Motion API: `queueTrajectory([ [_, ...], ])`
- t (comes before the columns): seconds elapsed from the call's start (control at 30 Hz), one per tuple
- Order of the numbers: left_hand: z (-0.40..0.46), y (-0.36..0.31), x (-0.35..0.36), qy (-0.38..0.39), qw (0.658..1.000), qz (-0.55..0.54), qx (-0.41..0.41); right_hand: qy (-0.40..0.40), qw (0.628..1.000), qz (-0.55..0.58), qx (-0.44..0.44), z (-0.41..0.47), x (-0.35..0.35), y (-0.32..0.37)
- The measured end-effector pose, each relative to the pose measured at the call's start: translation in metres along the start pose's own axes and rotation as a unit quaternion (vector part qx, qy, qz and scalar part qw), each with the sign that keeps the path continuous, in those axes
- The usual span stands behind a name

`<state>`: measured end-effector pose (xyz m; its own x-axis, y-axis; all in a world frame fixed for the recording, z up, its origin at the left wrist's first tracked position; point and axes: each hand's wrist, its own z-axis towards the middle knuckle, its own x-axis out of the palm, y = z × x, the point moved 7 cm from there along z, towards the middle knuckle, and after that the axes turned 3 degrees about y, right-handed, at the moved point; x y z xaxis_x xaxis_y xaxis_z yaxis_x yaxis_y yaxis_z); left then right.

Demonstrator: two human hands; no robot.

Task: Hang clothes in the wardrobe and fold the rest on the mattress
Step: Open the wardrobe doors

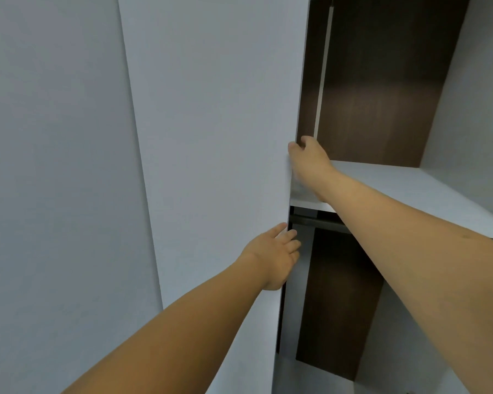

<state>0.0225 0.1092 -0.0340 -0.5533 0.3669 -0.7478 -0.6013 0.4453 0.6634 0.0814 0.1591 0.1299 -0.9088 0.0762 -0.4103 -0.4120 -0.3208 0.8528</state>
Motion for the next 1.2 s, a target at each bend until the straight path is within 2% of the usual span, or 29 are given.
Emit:
queueTrajectory([
  [0.17, 0.026, 0.009, 0.026, 0.023, 0.991, 0.132, -0.009, -0.002, 0.997, 0.066, -0.035, 0.037, 0.017, -0.014],
  [0.33, 0.028, -0.006, 0.032, 0.024, 0.982, 0.186, 0.0, -0.018, 0.995, 0.07, -0.07, 0.037, 0.015, -0.015],
  [0.67, -0.067, -0.026, 0.018, -0.1, 0.984, 0.149, 0.006, -0.039, 0.99, 0.046, -0.127, -0.052, 0.026, 0.035],
  [0.83, -0.136, -0.029, 0.018, -0.118, 0.985, 0.127, -0.007, -0.003, 0.988, 0.028, -0.153, -0.11, 0.053, 0.073],
  [0.97, -0.185, -0.024, 0.018, -0.12, 0.984, 0.128, 0.02, 0.046, 0.982, 0.02, -0.18, -0.139, 0.078, 0.096],
  [1.07, -0.215, -0.017, 0.02, -0.124, 0.981, 0.14, 0.048, 0.076, 0.968, -0.04, -0.234, -0.154, 0.099, 0.114],
  [1.2, -0.256, -0.004, 0.03, -0.137, 0.976, 0.155, 0.067, 0.107, 0.927, -0.135, -0.333, -0.172, 0.132, 0.139],
])
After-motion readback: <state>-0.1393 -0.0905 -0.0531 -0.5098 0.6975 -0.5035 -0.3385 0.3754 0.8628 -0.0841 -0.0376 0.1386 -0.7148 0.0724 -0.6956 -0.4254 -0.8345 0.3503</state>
